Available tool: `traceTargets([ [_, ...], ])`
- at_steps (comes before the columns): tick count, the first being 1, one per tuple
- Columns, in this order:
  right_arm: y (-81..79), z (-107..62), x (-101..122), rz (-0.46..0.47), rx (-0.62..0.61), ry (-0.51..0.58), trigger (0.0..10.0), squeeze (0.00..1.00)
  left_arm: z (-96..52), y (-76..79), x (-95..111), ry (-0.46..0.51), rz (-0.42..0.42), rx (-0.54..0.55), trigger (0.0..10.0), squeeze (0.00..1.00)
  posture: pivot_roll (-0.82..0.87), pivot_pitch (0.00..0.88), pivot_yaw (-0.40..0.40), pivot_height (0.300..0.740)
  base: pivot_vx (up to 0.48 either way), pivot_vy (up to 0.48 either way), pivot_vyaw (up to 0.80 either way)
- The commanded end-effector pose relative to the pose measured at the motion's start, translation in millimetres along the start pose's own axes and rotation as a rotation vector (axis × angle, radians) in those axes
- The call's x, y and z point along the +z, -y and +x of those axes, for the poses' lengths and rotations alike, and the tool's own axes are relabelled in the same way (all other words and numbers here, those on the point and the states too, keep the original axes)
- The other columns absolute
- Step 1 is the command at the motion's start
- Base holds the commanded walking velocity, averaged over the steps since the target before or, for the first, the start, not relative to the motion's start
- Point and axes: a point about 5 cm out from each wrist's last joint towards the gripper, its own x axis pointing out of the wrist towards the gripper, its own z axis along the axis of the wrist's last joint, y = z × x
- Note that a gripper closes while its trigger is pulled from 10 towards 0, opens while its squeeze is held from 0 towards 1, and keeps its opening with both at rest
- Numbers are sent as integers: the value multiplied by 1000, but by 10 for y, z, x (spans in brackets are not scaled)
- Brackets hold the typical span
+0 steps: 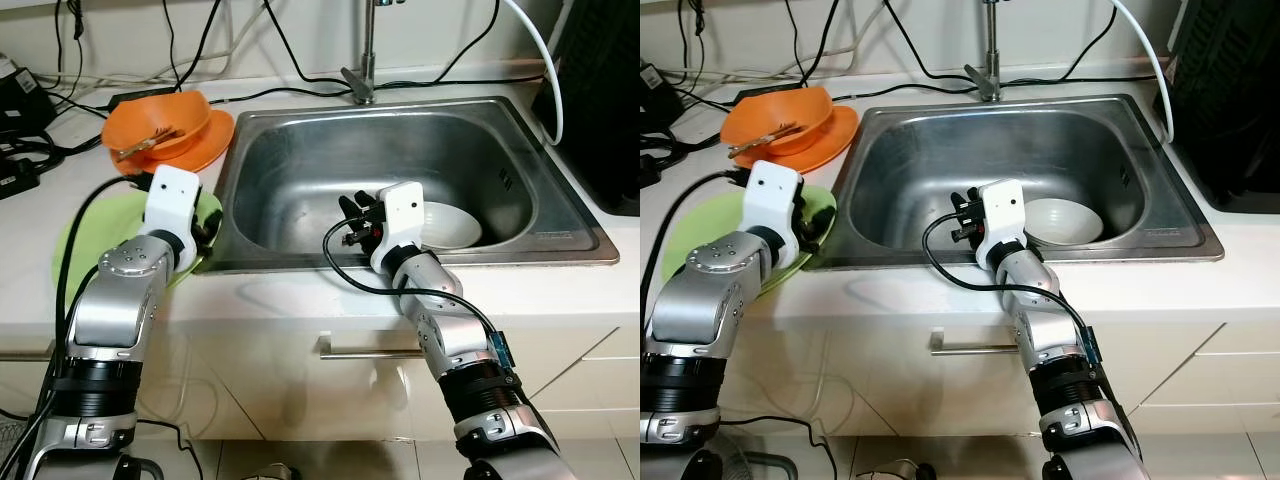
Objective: Kitchen organization
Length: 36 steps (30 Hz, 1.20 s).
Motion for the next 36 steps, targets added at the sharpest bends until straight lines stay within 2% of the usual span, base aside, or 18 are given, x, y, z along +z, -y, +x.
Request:
traceTargets([
  [1,1,4,-72,11,-2,-38,10000,0,-47,-152,10,27,31,78,10000,0,189,53,113,740,0,0,0],
  [6,-8,10,-76,14,2,-39,10000,0,-130,-321,79,97,66,177,10000,0,199,56,111,740,0,0,0],
  [10,-16,15,-84,17,4,-41,10000,0,-205,-471,143,156,138,274,10000,0,212,58,110,740,0,0,0],
  [12,-22,19,-87,18,6,-42,10000,0,-243,-560,150,160,165,331,10000,0,216,58,109,740,0,0,0],
  [16,-46,31,-98,24,12,-44,10000,0,-342,-842,77,112,234,496,10000,0,226,58,107,740,0,0,0],
  [19,-51,33,-102,25,14,-44,10000,0,-373,-920,33,113,209,529,10000,0,227,59,109,740,0,0,0],
  [20,-48,31,-104,26,10,-41,10000,0,-391,-941,23,164,113,523,10000,0,228,61,110,740,0,0,0],
  [23,-35,29,-98,30,4,-31,10000,0,-411,-929,31,265,-37,461,10000,0,225,61,110,740,0,0,0],
  [26,-27,26,-102,30,4,-30,10000,0,-443,-948,-13,276,-46,458,10000,0,218,61,114,740,0,0,0],
  [30,-10,17,-118,29,-1,-33,10000,0,-525,-1131,-160,236,-145,550,10000,0,222,61,115,740,0,0,0],
  [32,-10,15,-127,30,-1,-35,10000,0,-555,-1183,-228,239,-223,567,10000,0,224,62,115,740,0,0,0],
  [33,-10,15,-127,30,-1,-35,10000,0,-555,-1183,-228,239,-223,567,10000,0,224,62,115,740,0,0,0],
  [34,-12,13,-131,30,-1,-35,10000,0,-560,-1186,-253,243,-264,563,10000,0,226,61,114,740,0,0,0],
  [35,-21,17,-134,30,2,-36,10000,0,-568,-1184,-306,261,-387,537,10000,0,227,61,114,740,0,0,0],
  [36,-24,19,-137,30,4,-37,10000,0,-571,-1185,-324,269,-433,531,10000,0,231,60,111,740,0,0,0],
])
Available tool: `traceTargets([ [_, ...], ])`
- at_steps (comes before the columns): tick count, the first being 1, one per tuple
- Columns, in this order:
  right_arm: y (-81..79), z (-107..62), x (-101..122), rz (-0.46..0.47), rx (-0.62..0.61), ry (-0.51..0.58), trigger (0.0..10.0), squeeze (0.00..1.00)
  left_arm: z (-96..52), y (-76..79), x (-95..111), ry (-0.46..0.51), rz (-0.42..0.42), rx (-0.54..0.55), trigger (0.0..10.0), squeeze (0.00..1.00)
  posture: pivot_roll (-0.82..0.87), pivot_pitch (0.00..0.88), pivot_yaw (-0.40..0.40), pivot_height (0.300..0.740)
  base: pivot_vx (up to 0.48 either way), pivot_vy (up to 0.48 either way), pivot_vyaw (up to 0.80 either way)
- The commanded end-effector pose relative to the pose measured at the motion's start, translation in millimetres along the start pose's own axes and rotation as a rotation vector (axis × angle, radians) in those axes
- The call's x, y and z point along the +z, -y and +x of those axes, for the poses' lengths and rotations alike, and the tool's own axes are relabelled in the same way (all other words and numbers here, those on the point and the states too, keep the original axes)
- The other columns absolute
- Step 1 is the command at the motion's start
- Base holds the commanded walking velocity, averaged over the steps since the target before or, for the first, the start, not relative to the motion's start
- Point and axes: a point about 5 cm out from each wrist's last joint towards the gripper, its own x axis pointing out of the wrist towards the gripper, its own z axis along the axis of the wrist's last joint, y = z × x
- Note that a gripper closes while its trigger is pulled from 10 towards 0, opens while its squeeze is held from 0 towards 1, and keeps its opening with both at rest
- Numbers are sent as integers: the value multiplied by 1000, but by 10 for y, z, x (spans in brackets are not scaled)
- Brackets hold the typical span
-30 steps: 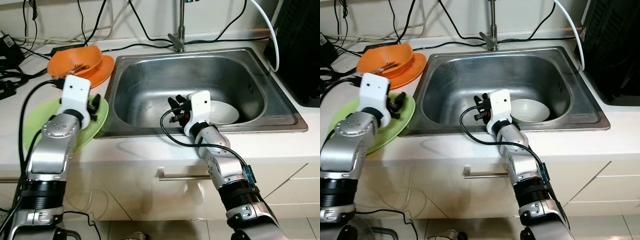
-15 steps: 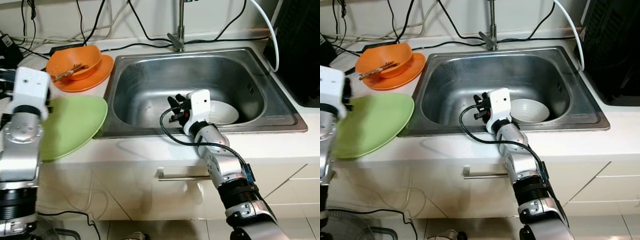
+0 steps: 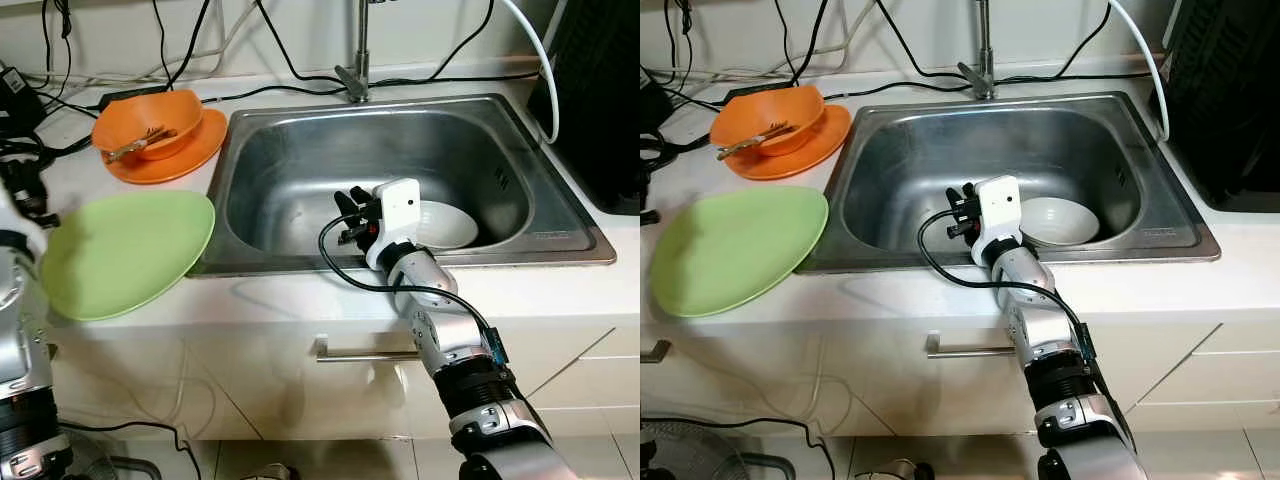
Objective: Kitchen organization
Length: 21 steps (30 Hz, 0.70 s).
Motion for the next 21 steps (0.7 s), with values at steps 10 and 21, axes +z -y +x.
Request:
traceTargets([
  [10,-47,-22,-159,23,16,-64,10000,0,-111,-123,-218,-99,-437,-87,10000,0,235,59,117,740,0,0,0],
  [21,-62,-37,-192,22,22,-72,10000,0,-408,-29,-222,-139,-584,-284,10000,0,236,61,123,740,0,0,0],
])
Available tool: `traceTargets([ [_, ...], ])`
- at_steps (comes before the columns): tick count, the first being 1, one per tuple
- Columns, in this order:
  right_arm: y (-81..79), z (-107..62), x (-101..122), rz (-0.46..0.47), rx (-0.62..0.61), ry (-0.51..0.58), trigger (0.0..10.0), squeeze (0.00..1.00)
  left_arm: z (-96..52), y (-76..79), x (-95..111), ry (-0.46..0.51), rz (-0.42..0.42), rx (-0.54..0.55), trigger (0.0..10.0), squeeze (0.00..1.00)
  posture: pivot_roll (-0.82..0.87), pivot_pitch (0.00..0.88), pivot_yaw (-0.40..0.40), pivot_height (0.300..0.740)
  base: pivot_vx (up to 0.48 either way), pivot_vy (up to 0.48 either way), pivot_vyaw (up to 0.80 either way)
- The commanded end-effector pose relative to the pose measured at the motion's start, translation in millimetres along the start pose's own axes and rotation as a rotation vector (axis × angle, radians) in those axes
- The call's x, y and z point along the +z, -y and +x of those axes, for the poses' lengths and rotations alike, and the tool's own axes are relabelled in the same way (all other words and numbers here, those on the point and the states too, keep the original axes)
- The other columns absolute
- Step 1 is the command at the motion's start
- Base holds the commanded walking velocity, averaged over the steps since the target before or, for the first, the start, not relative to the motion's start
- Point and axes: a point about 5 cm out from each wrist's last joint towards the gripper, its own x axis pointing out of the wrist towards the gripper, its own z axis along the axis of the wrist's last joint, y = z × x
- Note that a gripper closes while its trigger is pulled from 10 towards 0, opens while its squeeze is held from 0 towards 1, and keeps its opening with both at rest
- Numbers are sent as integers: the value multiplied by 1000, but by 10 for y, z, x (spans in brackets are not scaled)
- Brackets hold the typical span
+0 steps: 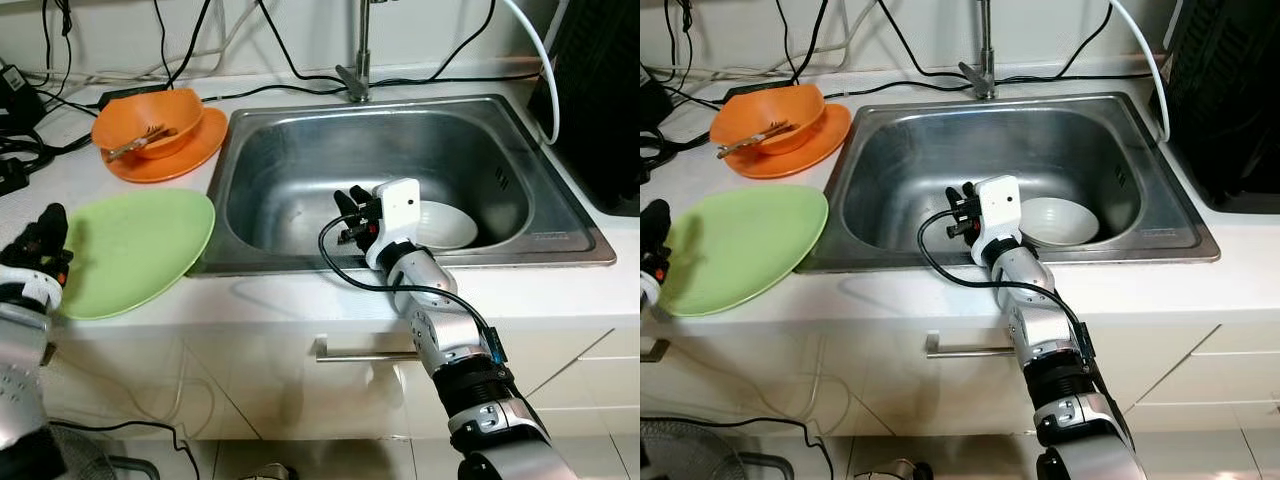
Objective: Kitchen organization
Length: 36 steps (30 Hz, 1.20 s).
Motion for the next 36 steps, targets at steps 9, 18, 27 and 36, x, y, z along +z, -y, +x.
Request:
traceTargets([
  [9,-31,-64,-215,28,5,-90,10000,0,-268,210,68,5,-80,-149,10000,0,254,70,119,740,0,0,0],
  [18,-25,-71,-237,29,14,-101,10000,0,-515,125,70,44,-54,-51,10000,0,281,97,96,740,0,0,0],
  [27,-7,-55,-245,30,11,-111,10000,0,-456,176,56,41,-20,-31,10000,0,281,102,93,740,0,0,0],
  [36,7,2,-157,30,25,-96,10000,0,-42,349,121,20,380,-7,10000,0,253,86,86,740,0,0,0],
])
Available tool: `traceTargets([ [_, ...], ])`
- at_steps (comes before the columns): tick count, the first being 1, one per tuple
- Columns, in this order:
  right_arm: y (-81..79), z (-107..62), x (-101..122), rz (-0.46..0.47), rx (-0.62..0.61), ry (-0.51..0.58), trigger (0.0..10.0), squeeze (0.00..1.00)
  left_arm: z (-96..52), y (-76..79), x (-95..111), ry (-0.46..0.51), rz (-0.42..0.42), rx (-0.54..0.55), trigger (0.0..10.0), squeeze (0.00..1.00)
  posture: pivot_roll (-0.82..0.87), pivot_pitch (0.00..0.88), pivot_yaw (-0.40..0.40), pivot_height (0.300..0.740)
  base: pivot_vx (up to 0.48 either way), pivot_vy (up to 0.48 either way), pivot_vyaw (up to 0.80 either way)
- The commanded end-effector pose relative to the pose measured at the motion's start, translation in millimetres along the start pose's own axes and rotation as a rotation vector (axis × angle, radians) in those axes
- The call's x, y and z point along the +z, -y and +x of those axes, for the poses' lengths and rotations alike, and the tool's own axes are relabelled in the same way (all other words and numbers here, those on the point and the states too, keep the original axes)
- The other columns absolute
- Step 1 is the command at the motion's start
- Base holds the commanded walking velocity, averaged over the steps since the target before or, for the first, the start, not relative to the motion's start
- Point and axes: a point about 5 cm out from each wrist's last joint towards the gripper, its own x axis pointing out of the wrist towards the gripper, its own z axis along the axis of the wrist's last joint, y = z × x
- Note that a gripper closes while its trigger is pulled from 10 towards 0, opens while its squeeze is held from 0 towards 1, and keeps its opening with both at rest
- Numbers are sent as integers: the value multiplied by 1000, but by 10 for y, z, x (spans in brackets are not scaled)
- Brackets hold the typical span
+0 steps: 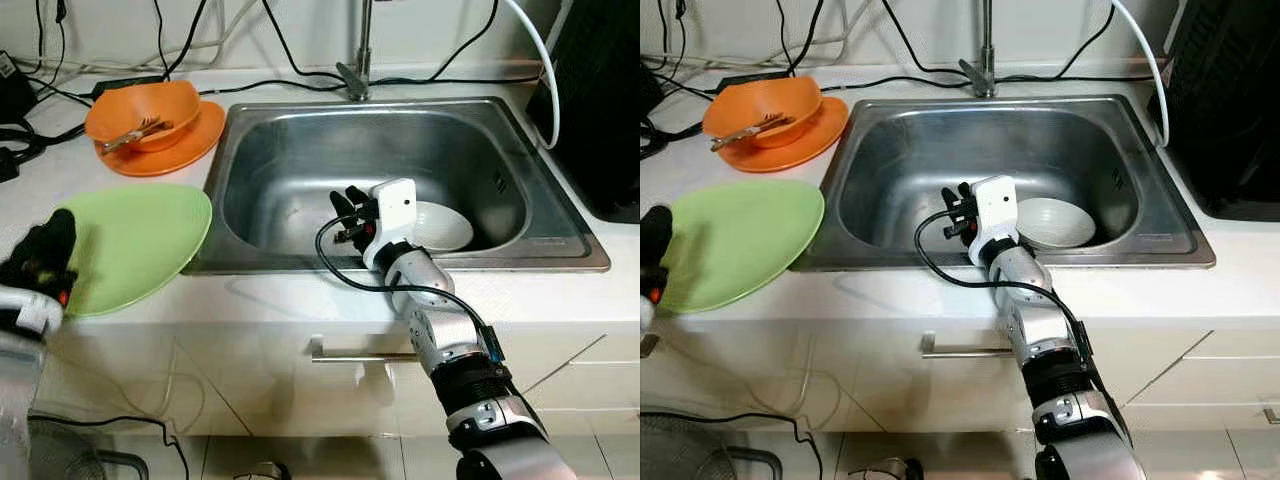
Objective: Kitchen organization
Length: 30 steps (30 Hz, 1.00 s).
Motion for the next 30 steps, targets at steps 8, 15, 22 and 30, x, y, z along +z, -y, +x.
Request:
traceTargets([
  [8,-141,201,122,62,79,-24,10000,0,330,74,-238,-133,512,15,10000,0,225,65,86,740,0,0,0],
  [15,-344,332,319,91,159,21,10000,0,444,54,-300,-144,688,26,10000,0,216,55,86,740,0,0,0],
  [22,-459,366,321,108,190,21,10000,0,482,119,-366,-150,719,-21,10000,0,223,45,84,740,0,0,0],
  [30,-430,329,263,113,186,5,10000,0,465,377,-584,-254,685,-245,10000,0,205,31,91,740,0,0,0],
])
